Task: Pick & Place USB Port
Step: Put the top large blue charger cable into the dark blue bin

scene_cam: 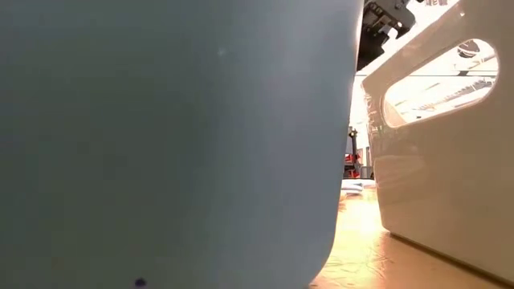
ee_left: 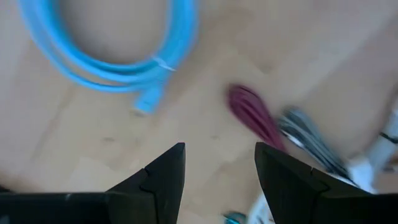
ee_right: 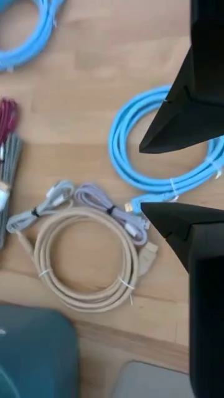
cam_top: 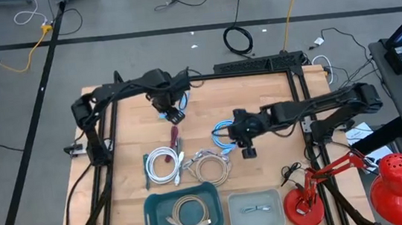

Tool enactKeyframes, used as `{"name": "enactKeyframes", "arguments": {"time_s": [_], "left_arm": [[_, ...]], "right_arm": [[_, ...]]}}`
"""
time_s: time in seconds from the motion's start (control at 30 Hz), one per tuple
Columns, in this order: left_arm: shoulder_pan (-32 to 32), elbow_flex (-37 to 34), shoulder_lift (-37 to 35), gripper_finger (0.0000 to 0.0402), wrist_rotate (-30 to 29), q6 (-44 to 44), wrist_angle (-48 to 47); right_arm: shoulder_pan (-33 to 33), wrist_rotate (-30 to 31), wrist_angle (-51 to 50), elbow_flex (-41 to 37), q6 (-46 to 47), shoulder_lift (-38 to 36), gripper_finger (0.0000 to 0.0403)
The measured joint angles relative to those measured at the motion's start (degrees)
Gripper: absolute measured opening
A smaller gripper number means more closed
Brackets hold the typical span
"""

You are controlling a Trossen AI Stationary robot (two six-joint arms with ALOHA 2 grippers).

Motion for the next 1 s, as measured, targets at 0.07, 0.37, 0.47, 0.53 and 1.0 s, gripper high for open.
{"name": "enactKeyframes", "arguments": {"time_s": [0.07, 0.37, 0.47, 0.53, 1.0], "left_arm": [[-2.2, 0.1, -0.1, 0.0198, -0.3, -0.1, 0.0], [-7.9, 0.2, -0.9, 0.0198, -5.6, -0.1, 0.2], [-7.6, 0.2, -0.9, 0.0198, -9.0, -0.9, 1.0], [-5.0, 0.2, -0.7, 0.0198, -7.7, -4.8, 1.9], [0.1, 0.1, 6.0, 0.0198, -5.9, 7.7, 14.2]], "right_arm": [[-0.3, 0.0, -0.6, 0.0, -0.1, -1.9, 0.0126], [-0.7, 0.0, -0.6, 0.0, 2.2, -12.1, 0.0125], [-1.3, 1.8, 1.6, -0.3, 4.4, -13.2, 0.0125], [-2.6, 4.9, 4.5, -1.5, 10.1, -13.2, 0.0125], [-8.9, 1.7, 24.6, -14.7, 33.8, -10.6, 0.0124]]}}
